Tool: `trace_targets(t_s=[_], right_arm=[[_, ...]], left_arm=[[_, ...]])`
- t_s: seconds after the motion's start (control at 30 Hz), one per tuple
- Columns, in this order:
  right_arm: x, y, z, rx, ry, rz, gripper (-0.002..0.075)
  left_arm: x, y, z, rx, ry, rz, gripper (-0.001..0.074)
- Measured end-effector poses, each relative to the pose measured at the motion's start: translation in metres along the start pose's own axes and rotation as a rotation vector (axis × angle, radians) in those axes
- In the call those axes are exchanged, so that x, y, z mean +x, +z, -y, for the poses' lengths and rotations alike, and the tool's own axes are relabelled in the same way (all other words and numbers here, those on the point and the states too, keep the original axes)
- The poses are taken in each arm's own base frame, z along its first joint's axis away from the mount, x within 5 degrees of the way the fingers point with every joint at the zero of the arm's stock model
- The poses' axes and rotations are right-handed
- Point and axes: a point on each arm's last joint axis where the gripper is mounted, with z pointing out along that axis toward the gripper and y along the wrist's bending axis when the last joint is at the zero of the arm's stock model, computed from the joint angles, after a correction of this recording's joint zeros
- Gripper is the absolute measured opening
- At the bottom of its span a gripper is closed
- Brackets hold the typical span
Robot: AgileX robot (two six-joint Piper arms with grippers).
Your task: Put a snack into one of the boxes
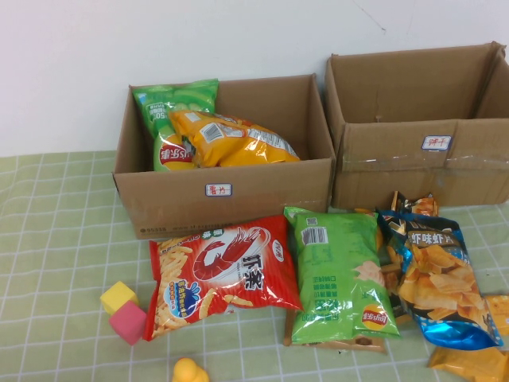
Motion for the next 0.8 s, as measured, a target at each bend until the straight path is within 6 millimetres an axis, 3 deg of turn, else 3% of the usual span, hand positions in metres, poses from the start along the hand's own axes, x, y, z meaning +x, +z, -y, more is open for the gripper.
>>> trace_targets(t_s=[0.2, 0.3, 0.43, 0.7, 0.8], right_arm=[[0.008, -0.018, -0.001, 0.084, 0.005, 0.053, -0.0002], [0.024, -0.025, -0.005, 0.15, 0.028, 0.078, -0.0002], [0.059, -0.026, -0.014, 0.22, 0.072, 0.07, -0.0002], [0.144, -0.004, -0.03, 0.347, 0.16, -0.064, -0.0002], [0.162, 0.004, -0.032, 0.355, 0.188, -0.115, -0.0002]], left_arm=[[0.0, 0.0, 0.0, 0.0, 0.0, 0.0, -0.0001], [0.0, 0.0, 0.0, 0.0, 0.0, 0.0, -0.0001], [0.0, 0.0, 0.0, 0.0, 0.0, 0.0, -0.0001], [0.0, 0.0, 0.0, 0.0, 0.0, 0.0, -0.0001], [0.0, 0.0, 0.0, 0.0, 0.002, 0.0, -0.0001]])
